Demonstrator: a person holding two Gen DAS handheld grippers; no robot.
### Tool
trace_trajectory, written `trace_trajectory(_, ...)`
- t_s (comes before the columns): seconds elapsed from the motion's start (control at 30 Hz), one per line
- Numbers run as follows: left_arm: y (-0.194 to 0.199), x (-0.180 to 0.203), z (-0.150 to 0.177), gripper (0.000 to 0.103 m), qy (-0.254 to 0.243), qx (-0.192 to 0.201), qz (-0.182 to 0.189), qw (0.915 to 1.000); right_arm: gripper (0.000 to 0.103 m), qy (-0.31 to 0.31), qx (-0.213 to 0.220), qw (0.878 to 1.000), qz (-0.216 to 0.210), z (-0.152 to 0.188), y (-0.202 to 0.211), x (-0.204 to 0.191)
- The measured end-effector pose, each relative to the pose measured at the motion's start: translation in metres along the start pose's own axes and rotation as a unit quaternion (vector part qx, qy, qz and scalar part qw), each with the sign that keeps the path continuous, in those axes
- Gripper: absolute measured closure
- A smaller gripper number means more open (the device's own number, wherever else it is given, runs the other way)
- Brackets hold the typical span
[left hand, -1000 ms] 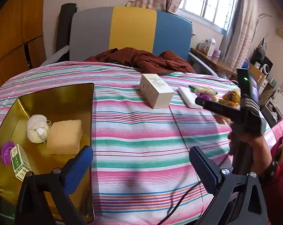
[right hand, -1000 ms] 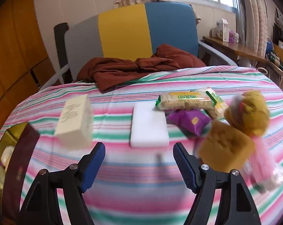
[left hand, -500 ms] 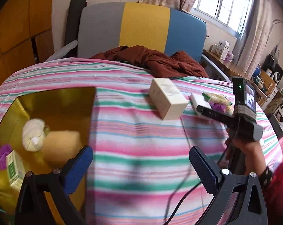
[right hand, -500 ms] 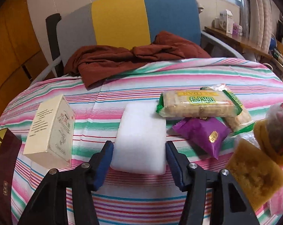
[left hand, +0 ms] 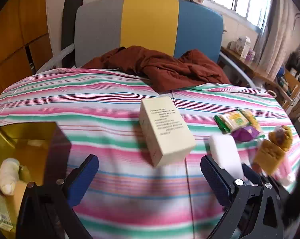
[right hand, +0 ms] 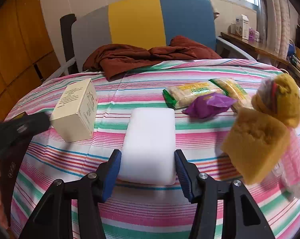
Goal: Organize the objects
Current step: 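Grasp the white foam block with the right tool, then grasp the cream printed box with the left tool while the right tool holds the foam block, then carry the foam block and cream box over the gold tray with both tools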
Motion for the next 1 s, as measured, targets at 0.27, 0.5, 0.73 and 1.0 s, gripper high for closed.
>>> trace_trajectory(0.27,-0.041,0.025,-0.016,0.001,-0.027,-0.011,-0.034,0.999,0.048,0.004,0.008,1.0,0.004,0.001,0.0,-0.001)
trace_trajectory(0.5,-0.059,0.016,-0.01,0.052,-0.018,-0.002,-0.024,0.9995,0.048,0.008,0.011,1.0,0.008,0.001,-0.001,-0.001)
trace_trajectory(0.73,-0.057,0.012,-0.006,0.053,-0.011,0.03,0.005,0.9995,0.048,0.013,0.012,1.0,0.013,0.002,-0.001,-0.002)
trace_trajectory(1.0,-0.036,0.002,0.008,0.053,-0.016,0.066,0.0,0.9977,0.05,0.028,0.047,0.998,0.03,0.0,0.014,-0.008)
Point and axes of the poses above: each gripper's, at about its wrist camera, not at the fingertips, and y roughly against the way its jaws point, x to its right, z to its underside, the point moved 6 cm from there along -y, roughly the way its jaws point, and after that the axes turned 11 degrees about -z, right-handed, at the moved point
